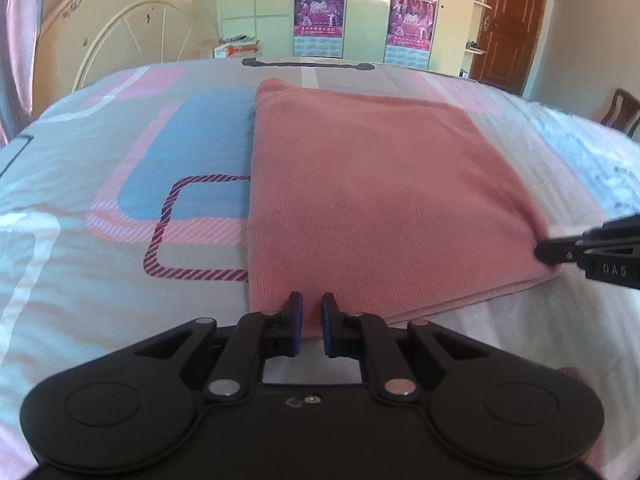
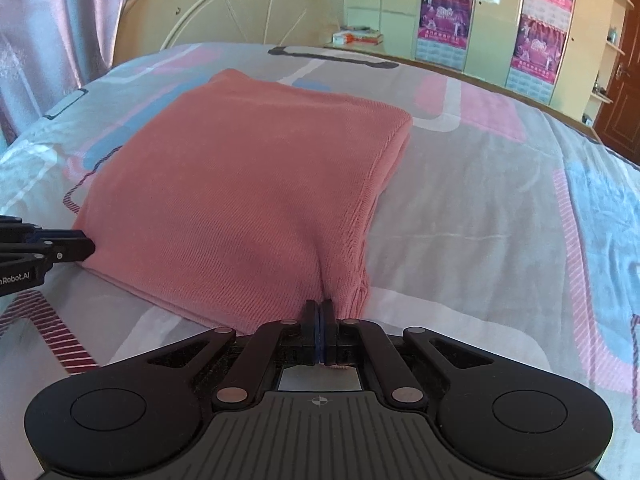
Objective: Fold small clothes
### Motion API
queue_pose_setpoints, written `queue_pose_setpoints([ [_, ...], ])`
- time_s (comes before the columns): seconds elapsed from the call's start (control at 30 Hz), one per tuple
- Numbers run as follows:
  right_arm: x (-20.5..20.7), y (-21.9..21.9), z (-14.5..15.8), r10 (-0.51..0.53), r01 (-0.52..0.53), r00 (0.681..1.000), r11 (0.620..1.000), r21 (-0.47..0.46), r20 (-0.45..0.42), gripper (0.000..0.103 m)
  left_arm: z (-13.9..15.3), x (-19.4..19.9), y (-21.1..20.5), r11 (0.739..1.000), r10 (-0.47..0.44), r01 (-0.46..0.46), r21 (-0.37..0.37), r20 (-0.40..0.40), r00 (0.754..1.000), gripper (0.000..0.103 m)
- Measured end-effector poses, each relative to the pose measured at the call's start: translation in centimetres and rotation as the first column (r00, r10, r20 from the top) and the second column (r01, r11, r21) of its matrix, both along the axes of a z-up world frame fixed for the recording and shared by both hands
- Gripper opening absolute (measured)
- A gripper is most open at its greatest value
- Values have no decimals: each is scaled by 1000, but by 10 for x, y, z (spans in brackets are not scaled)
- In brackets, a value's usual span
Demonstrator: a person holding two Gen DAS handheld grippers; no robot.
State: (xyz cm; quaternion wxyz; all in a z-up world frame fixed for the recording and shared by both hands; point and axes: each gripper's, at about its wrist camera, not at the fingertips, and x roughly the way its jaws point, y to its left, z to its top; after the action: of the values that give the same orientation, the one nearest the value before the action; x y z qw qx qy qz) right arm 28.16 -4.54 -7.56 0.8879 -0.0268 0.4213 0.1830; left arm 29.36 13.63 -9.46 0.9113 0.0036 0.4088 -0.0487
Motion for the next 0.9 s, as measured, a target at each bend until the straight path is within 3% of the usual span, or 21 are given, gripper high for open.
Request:
queue_pose_setpoints([
  [0.1, -24, -12, 22, -9, 8, 1000, 996, 87, 12, 0, 18, -29, -7, 1000, -13, 13, -17, 42, 999, 12],
  [0.23, -78, -28, 44, -32, 24, 998, 991, 130, 58, 0, 41, -85, -23, 999, -21, 24, -33, 101, 995, 12],
  [0.4, -145, -40, 58, -61, 50, 996, 989, 141, 72, 0, 59, -140, -42, 999, -14, 19, -39, 135, 991, 13],
  [0.73, -243, -45, 97, -118, 93, 983, 981, 169, 142, 0, 96, -211, -68, 998, -48, 56, -28, 211, 976, 14],
  [0.87, -275, -45, 117, -126, 93, 975, 979, 181, 181, 0, 113, -241, -75, 999, -39, 44, -15, 249, 968, 28],
  [0.9, -280, -47, 121, -137, 102, 973, 977, 186, 188, 1, 116, -247, -77, 999, -31, 36, -14, 257, 966, 53],
])
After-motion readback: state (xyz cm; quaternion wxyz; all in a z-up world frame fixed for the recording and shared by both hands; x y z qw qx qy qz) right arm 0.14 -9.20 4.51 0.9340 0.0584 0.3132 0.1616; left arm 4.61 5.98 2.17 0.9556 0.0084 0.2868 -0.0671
